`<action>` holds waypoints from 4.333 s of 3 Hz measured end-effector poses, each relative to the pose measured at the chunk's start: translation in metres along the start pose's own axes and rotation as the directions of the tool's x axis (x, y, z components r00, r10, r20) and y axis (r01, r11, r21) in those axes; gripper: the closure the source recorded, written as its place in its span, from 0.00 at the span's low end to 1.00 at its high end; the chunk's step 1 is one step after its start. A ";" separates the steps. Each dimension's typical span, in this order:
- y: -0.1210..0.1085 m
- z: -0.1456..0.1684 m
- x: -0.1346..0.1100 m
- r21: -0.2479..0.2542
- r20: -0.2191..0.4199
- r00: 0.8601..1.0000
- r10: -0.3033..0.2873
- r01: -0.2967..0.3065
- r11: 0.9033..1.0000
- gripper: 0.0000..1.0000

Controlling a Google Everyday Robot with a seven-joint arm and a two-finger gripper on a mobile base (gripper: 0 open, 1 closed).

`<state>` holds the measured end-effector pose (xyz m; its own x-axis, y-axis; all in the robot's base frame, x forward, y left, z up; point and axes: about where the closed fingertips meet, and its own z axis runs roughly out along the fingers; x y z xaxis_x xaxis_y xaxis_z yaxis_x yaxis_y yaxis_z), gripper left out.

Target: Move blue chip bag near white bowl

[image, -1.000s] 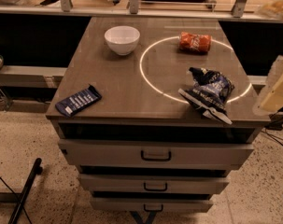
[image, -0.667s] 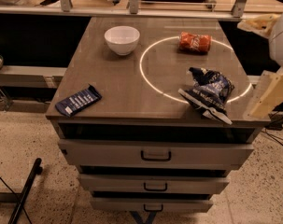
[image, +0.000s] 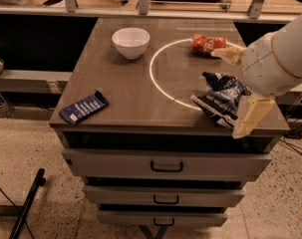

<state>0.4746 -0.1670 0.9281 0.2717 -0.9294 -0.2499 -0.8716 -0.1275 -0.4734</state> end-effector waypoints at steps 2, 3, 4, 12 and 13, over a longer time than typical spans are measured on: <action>0.013 0.062 0.016 -0.140 -0.082 0.996 -0.022 0.010 0.990 0.21; 0.015 0.065 0.023 -0.156 -0.109 0.994 0.013 -0.030 0.987 0.44; 0.016 0.066 0.023 -0.157 -0.108 0.994 0.012 -0.029 0.987 0.69; -0.130 0.098 -0.068 0.048 -0.018 0.933 -0.360 0.360 0.932 1.00; -0.132 0.118 -0.088 0.025 0.017 0.917 -0.399 0.399 0.917 1.00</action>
Offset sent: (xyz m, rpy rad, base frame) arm 0.0234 -0.0012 -0.0880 -0.1783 0.1673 -0.0095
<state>0.6140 -0.0279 0.9131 0.6040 -0.7951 -0.0545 -0.6805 -0.4789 -0.5546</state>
